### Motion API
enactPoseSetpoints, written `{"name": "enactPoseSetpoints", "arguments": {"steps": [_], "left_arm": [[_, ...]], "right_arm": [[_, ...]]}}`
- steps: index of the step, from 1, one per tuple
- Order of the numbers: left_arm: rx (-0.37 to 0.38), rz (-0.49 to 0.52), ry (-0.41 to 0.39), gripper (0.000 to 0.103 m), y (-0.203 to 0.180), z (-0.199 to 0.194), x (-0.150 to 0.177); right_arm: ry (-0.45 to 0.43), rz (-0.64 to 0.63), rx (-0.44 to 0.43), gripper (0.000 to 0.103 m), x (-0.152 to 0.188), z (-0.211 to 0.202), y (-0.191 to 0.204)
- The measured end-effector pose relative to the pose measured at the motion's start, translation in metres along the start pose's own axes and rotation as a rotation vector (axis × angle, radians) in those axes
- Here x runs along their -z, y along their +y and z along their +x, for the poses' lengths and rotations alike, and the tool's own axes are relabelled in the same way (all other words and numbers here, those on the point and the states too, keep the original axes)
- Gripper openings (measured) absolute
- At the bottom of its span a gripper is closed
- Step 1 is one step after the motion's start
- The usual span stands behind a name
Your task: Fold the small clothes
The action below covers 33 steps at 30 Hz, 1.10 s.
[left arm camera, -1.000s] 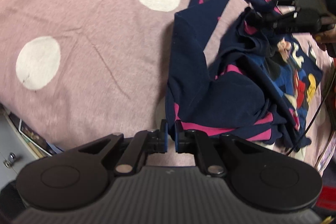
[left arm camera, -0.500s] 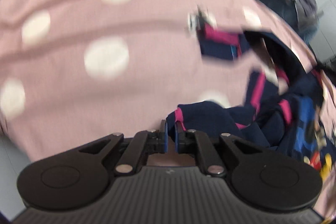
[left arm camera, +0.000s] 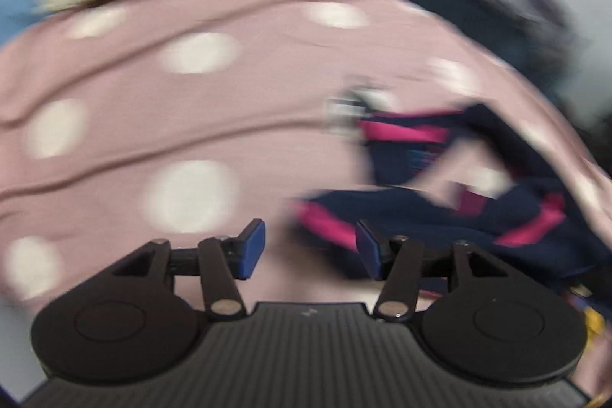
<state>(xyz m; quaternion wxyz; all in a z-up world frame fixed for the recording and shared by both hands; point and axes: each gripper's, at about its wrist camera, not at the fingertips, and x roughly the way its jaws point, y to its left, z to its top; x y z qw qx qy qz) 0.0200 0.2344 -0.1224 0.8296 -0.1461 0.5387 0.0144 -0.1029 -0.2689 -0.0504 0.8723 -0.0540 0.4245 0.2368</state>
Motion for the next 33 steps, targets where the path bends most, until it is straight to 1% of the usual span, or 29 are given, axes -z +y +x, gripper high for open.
{"name": "enactPoseSetpoints", "arguments": {"steps": [1, 2, 3, 4, 5, 6, 7, 9, 10, 12, 13, 14, 15, 16, 17, 18, 19, 20, 21, 22, 23, 26, 28, 30, 33], "left_arm": [[0.069, 0.066, 0.008, 0.059, -0.019, 0.004, -0.002], [0.147, 0.151, 0.02, 0.07, -0.043, 0.01, -0.005], [0.215, 0.23, 0.022, 0.074, -0.065, 0.015, -0.007], [0.28, 0.316, 0.015, 0.08, -0.09, 0.021, -0.008], [0.326, 0.4, 0.01, 0.083, -0.112, 0.027, -0.01], [0.353, 0.491, 0.001, 0.083, -0.134, 0.035, -0.011], [0.355, 0.579, -0.01, 0.083, -0.154, 0.043, -0.011], [0.315, 0.762, -0.015, 0.083, -0.187, 0.066, -0.013], [0.295, 0.843, -0.016, 0.083, -0.199, 0.076, -0.012], [0.288, 1.007, 0.003, 0.082, -0.217, 0.092, -0.009], [0.273, 1.068, 0.02, 0.079, -0.224, 0.099, -0.008], [0.257, 1.103, 0.038, 0.073, -0.228, 0.104, -0.004], [0.253, 1.117, 0.055, 0.071, -0.231, 0.11, -0.003], [0.254, 1.109, 0.067, 0.066, -0.232, 0.116, -0.003], [0.251, 1.084, 0.09, 0.059, -0.232, 0.123, -0.005], [0.251, 1.052, 0.137, 0.052, -0.233, 0.132, -0.007], [0.258, 1.019, 0.202, 0.034, -0.231, 0.142, -0.007], [0.257, 1.002, 0.245, 0.03, -0.231, 0.149, -0.007], [0.25, 1.014, 0.229, 0.027, -0.23, 0.147, -0.003], [0.24, 1.035, 0.2, 0.01, -0.229, 0.143, 0.0], [0.239, 1.036, 0.171, 0.007, -0.227, 0.137, 0.0], [0.315, 0.927, 0.063, 0.007, -0.208, 0.098, -0.009], [0.356, 0.845, 0.003, 0.007, -0.187, 0.065, -0.014], [0.371, 0.782, -0.073, 0.007, -0.168, 0.028, -0.018], [0.416, 0.638, -0.215, 0.007, -0.137, -0.043, -0.028]], "right_arm": [[0.01, 0.01, -0.018, 0.006, 0.012, -0.003, 0.011], [0.016, 0.028, -0.026, 0.006, 0.021, -0.007, 0.018], [0.015, 0.06, -0.028, 0.007, 0.029, -0.008, 0.023], [0.014, 0.107, -0.025, 0.007, 0.037, -0.009, 0.027], [0.018, 0.146, -0.02, 0.007, 0.041, -0.009, 0.027], [0.018, 0.167, -0.007, 0.007, 0.043, -0.008, 0.027], [0.009, 0.186, 0.015, 0.006, 0.046, -0.01, 0.029], [-0.011, 0.234, 0.033, 0.007, 0.046, -0.013, 0.024], [-0.024, 0.248, 0.046, 0.007, 0.045, -0.016, 0.023], [-0.04, 0.261, 0.068, 0.007, 0.043, -0.018, 0.015], [-0.047, 0.264, 0.082, 0.007, 0.04, -0.02, 0.014], [-0.054, 0.266, 0.091, 0.007, 0.044, -0.022, 0.013], [-0.059, 0.271, 0.093, 0.007, 0.042, -0.023, 0.012], [-0.062, 0.275, 0.093, 0.007, 0.042, -0.022, 0.011], [-0.064, 0.275, 0.092, 0.007, 0.041, -0.022, 0.012], [-0.066, 0.275, 0.093, 0.007, 0.04, -0.022, 0.012], [-0.067, 0.274, 0.093, 0.007, 0.041, -0.023, 0.014], [-0.066, 0.27, 0.093, 0.007, 0.041, -0.023, 0.015], [-0.066, 0.264, 0.096, 0.007, 0.039, -0.023, 0.016], [-0.068, 0.259, 0.1, 0.007, 0.038, -0.023, 0.017], [-0.072, 0.259, 0.103, 0.007, 0.038, -0.024, 0.017], [-0.101, 0.26, 0.134, 0.007, 0.034, -0.033, 0.015], [-0.136, 0.274, 0.16, 0.007, 0.031, -0.042, 0.012], [-0.17, 0.279, 0.189, 0.007, 0.025, -0.052, 0.011], [-0.263, 0.248, 0.205, 0.006, 0.006, -0.078, 0.019]]}}
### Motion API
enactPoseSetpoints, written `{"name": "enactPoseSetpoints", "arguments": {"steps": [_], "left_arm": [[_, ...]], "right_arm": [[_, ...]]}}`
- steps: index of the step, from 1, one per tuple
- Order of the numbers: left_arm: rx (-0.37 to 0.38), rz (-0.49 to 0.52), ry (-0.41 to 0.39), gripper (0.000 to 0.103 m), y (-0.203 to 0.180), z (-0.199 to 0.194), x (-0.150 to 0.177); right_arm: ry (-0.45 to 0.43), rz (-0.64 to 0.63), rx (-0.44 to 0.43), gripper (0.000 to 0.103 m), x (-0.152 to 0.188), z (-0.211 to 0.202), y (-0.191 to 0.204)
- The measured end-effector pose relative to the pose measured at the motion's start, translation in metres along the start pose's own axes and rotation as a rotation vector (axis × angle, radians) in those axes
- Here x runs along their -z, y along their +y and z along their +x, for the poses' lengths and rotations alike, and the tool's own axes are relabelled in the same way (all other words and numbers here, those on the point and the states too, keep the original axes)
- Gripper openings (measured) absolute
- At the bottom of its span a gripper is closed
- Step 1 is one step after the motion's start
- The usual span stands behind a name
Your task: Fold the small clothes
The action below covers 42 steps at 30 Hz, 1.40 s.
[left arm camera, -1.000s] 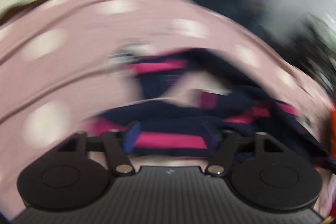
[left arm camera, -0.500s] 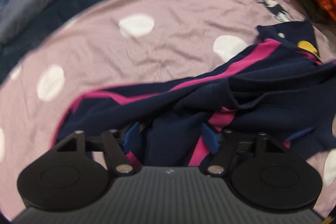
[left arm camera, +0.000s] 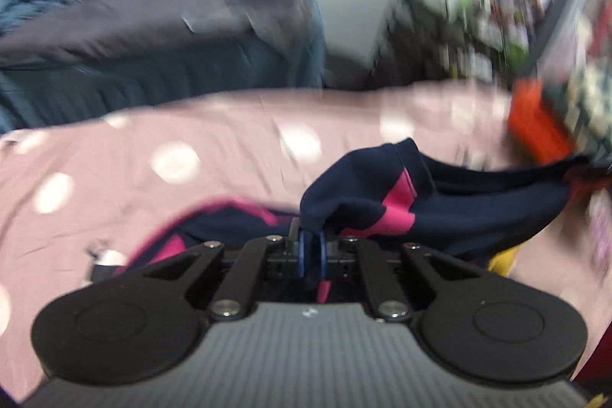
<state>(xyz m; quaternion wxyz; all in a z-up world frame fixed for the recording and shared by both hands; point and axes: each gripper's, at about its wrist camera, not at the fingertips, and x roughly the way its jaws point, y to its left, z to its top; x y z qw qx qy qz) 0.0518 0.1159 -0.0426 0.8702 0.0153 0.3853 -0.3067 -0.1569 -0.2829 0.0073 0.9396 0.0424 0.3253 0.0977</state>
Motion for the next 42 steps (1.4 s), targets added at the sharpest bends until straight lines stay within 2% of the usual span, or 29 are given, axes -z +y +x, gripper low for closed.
{"name": "enactPoseSetpoints", "arguments": {"steps": [2, 6, 9, 15, 19, 22, 25, 28, 29, 31, 32, 34, 36, 37, 38, 40, 42], "left_arm": [[-0.033, -0.014, -0.104, 0.007, -0.005, -0.053, -0.011], [-0.119, 0.074, -0.312, 0.007, -0.035, -0.15, -0.037], [-0.142, 0.065, -0.481, 0.007, -0.053, -0.217, -0.061], [-0.177, 0.118, -0.767, 0.007, -0.093, -0.317, -0.072], [-0.158, 0.1, -0.846, 0.007, -0.116, -0.348, -0.068], [-0.16, 0.099, -0.885, 0.007, -0.127, -0.366, -0.064], [-0.156, 0.119, -0.93, 0.007, -0.138, -0.374, -0.07], [-0.157, 0.107, -0.907, 0.007, -0.135, -0.35, -0.085], [-0.151, 0.098, -0.881, 0.008, -0.129, -0.334, -0.093], [-0.206, 0.099, -0.822, 0.008, -0.105, -0.277, -0.107], [-0.225, 0.077, -0.758, 0.007, -0.093, -0.246, -0.116], [-0.211, -0.016, -0.637, 0.007, -0.052, -0.175, -0.128], [-0.263, -0.055, -0.515, 0.007, -0.017, -0.1, -0.13], [-0.296, -0.071, -0.462, 0.007, -0.002, -0.063, -0.129], [-0.338, -0.06, -0.407, 0.009, 0.012, -0.024, -0.125], [-0.397, -0.107, -0.22, 0.009, 0.044, 0.046, -0.114], [-0.414, -0.138, -0.122, 0.013, 0.068, 0.088, -0.088]], "right_arm": [[-0.076, -0.028, -0.002, 0.006, -0.021, -0.02, 0.01], [-0.251, -0.082, -0.046, 0.006, -0.064, -0.074, 0.032], [-0.398, -0.131, -0.058, 0.006, -0.092, -0.122, 0.049], [-0.654, -0.161, -0.112, 0.006, -0.111, -0.203, 0.074], [-0.773, -0.147, -0.133, 0.006, -0.11, -0.239, 0.084], [-0.815, -0.121, -0.166, 0.006, -0.111, -0.256, 0.084], [-0.836, -0.173, -0.114, 0.006, -0.121, -0.254, 0.089], [-0.807, -0.131, -0.084, 0.006, -0.135, -0.23, 0.078], [-0.78, -0.119, -0.07, 0.006, -0.139, -0.215, 0.075], [-0.697, -0.11, -0.034, 0.006, -0.151, -0.17, 0.065], [-0.647, -0.097, -0.018, 0.006, -0.154, -0.143, 0.059], [-0.501, -0.046, 0.0, 0.006, -0.166, -0.072, 0.041], [-0.399, -0.038, 0.05, 0.007, -0.167, 0.003, 0.033], [-0.35, -0.019, 0.049, 0.007, -0.166, 0.043, 0.029], [-0.284, -0.031, 0.042, 0.009, -0.164, 0.084, 0.028], [-0.136, 0.05, 0.032, 0.022, -0.152, 0.158, 0.02], [-0.033, 0.117, 0.058, 0.028, -0.131, 0.209, 0.009]]}}
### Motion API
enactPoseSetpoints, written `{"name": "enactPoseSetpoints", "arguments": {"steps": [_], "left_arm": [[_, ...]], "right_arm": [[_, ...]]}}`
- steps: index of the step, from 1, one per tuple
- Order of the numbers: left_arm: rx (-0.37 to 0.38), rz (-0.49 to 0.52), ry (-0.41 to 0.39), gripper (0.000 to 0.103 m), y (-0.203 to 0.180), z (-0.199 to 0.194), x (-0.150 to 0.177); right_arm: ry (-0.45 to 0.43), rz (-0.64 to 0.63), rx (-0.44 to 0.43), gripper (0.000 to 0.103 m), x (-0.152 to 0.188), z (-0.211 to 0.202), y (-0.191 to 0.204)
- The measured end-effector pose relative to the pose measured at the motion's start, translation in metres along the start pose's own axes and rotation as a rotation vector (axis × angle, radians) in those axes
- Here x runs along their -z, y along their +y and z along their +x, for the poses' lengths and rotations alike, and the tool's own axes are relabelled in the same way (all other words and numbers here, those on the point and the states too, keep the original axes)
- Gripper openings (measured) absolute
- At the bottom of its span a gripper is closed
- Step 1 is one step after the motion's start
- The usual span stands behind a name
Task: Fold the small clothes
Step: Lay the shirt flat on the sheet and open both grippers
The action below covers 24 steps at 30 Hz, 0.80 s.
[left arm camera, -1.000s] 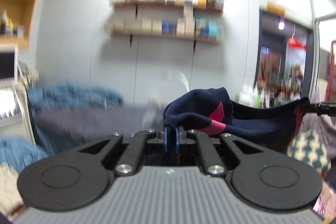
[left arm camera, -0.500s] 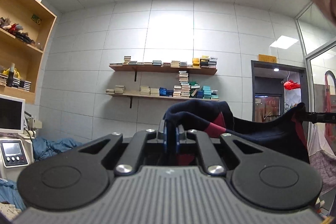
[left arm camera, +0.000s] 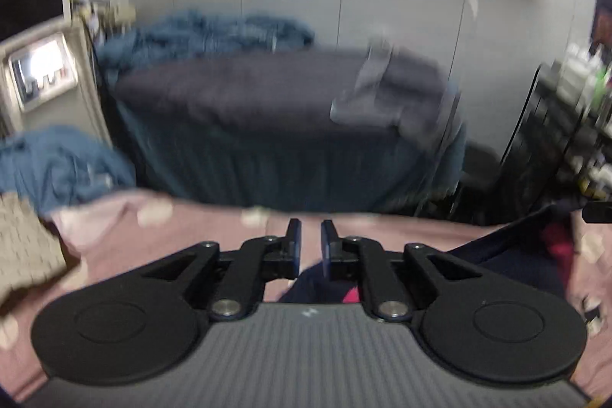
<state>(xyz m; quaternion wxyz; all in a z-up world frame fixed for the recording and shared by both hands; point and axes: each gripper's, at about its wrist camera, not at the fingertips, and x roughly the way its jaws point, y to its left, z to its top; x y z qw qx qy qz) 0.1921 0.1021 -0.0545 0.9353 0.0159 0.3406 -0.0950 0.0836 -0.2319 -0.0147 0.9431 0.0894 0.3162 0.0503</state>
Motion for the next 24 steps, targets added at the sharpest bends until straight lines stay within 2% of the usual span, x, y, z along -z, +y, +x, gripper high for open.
{"name": "enactPoseSetpoints", "arguments": {"steps": [1, 3, 4, 5, 6, 8, 11, 14, 16, 19, 24], "left_arm": [[-0.008, -0.017, 0.034, 0.018, 0.006, 0.012, 0.014], [-0.027, -0.017, 0.087, 0.035, 0.014, 0.025, 0.035], [-0.03, -0.009, 0.102, 0.05, 0.017, 0.028, 0.043], [-0.03, -0.005, 0.111, 0.057, 0.021, 0.028, 0.053], [-0.027, -0.003, 0.128, 0.057, 0.026, 0.027, 0.063], [-0.037, -0.015, 0.189, 0.06, 0.04, 0.013, 0.08], [-0.023, -0.055, 0.249, 0.063, 0.053, -0.02, 0.113], [-0.011, -0.063, 0.304, 0.068, 0.052, -0.05, 0.149], [0.016, -0.06, 0.33, 0.068, 0.044, -0.072, 0.17], [0.044, -0.025, 0.37, 0.068, 0.028, -0.099, 0.196], [-0.015, -0.005, 0.437, 0.068, 0.022, -0.126, 0.236]], "right_arm": [[0.031, 0.029, 0.021, 0.029, 0.014, 0.014, -0.007], [0.041, 0.049, 0.027, 0.036, 0.041, 0.02, -0.017], [0.049, 0.024, 0.025, 0.04, 0.053, 0.019, -0.021], [0.061, -0.006, 0.039, 0.046, 0.065, 0.016, -0.025], [0.074, -0.03, 0.067, 0.051, 0.075, 0.011, -0.029], [0.111, -0.03, 0.116, 0.052, 0.088, 0.001, -0.043], [0.16, 0.039, 0.192, 0.052, 0.118, -0.022, -0.073], [0.196, 0.132, 0.266, 0.052, 0.149, -0.055, -0.096], [0.227, 0.195, 0.303, 0.052, 0.169, -0.074, -0.106], [0.269, 0.279, 0.298, 0.052, 0.2, -0.096, -0.106], [0.343, 0.299, 0.224, 0.053, 0.245, -0.109, -0.093]]}}
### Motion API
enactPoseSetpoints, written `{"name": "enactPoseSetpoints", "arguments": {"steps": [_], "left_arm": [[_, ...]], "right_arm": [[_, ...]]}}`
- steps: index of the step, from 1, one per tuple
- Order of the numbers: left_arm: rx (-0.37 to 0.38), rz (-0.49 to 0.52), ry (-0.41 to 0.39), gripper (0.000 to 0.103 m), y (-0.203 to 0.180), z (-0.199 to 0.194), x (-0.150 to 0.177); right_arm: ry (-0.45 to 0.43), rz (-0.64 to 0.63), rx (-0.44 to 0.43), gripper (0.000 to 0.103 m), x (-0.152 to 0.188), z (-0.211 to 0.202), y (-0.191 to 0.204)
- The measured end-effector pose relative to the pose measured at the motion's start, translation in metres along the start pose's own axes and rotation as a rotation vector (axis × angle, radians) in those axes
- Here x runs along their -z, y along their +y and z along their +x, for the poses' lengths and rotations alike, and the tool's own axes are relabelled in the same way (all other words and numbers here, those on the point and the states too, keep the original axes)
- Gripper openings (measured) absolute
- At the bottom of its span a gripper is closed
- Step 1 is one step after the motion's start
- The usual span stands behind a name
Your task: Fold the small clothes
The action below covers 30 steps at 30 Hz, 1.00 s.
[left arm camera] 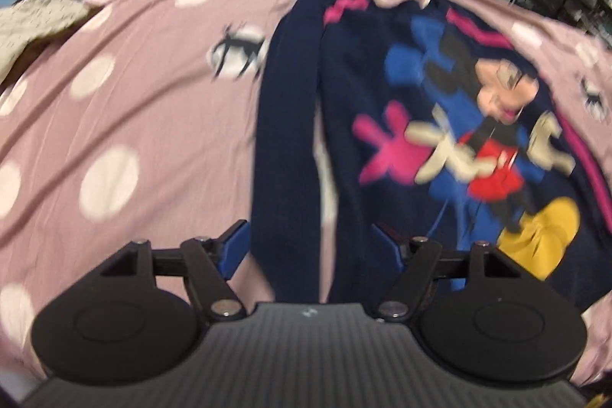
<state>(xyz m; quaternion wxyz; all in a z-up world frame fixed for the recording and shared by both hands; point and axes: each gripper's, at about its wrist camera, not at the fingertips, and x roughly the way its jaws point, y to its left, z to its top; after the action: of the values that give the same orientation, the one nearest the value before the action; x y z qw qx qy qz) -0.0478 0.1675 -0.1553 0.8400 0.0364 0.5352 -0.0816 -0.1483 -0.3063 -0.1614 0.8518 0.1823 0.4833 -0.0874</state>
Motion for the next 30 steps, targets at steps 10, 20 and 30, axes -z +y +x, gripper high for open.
{"name": "enactPoseSetpoints", "arguments": {"steps": [10, 20, 30], "left_arm": [[-0.089, -0.04, 0.067, 0.082, 0.041, -0.011, 0.051], [-0.066, 0.02, 0.104, 0.069, 0.01, 0.008, 0.079], [-0.167, -0.005, -0.008, 0.006, 0.051, -0.028, 0.047]], "right_arm": [[-0.02, -0.094, -0.01, 0.053, 0.019, 0.032, 0.0], [0.01, -0.12, -0.077, 0.007, 0.018, 0.029, 0.006], [-0.132, -0.131, 0.142, 0.003, -0.019, -0.028, -0.042]]}}
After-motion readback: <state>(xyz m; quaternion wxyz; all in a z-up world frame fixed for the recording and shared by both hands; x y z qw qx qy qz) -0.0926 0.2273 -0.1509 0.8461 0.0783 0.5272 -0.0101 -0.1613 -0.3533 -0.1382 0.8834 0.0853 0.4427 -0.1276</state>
